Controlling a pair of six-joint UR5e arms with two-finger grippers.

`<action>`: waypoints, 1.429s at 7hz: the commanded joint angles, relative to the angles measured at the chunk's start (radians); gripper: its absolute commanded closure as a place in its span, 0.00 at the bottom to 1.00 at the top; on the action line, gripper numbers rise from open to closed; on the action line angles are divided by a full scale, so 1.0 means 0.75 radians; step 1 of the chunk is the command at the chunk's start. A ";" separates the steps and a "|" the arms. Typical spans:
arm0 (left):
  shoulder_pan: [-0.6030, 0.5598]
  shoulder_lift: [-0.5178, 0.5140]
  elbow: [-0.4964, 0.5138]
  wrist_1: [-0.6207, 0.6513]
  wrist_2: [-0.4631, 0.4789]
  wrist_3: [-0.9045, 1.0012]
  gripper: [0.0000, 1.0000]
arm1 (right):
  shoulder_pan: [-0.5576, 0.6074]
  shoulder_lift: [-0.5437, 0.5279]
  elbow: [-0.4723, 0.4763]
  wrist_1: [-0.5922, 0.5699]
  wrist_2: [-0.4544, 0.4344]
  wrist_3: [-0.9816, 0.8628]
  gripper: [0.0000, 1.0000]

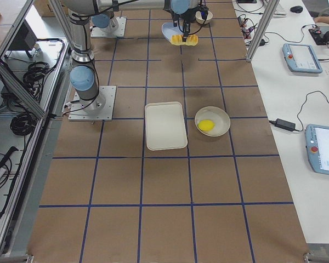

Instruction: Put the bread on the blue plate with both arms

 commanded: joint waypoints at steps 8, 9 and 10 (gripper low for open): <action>-0.150 -0.092 0.009 0.197 0.250 -0.096 0.00 | 0.091 0.017 0.292 -0.454 0.055 0.059 0.84; -0.132 -0.094 0.029 0.150 0.250 -0.048 0.00 | 0.151 0.063 0.291 -0.522 0.055 0.203 0.84; -0.114 -0.092 0.082 0.063 0.250 -0.025 0.00 | 0.240 0.127 0.281 -0.621 0.043 0.257 0.84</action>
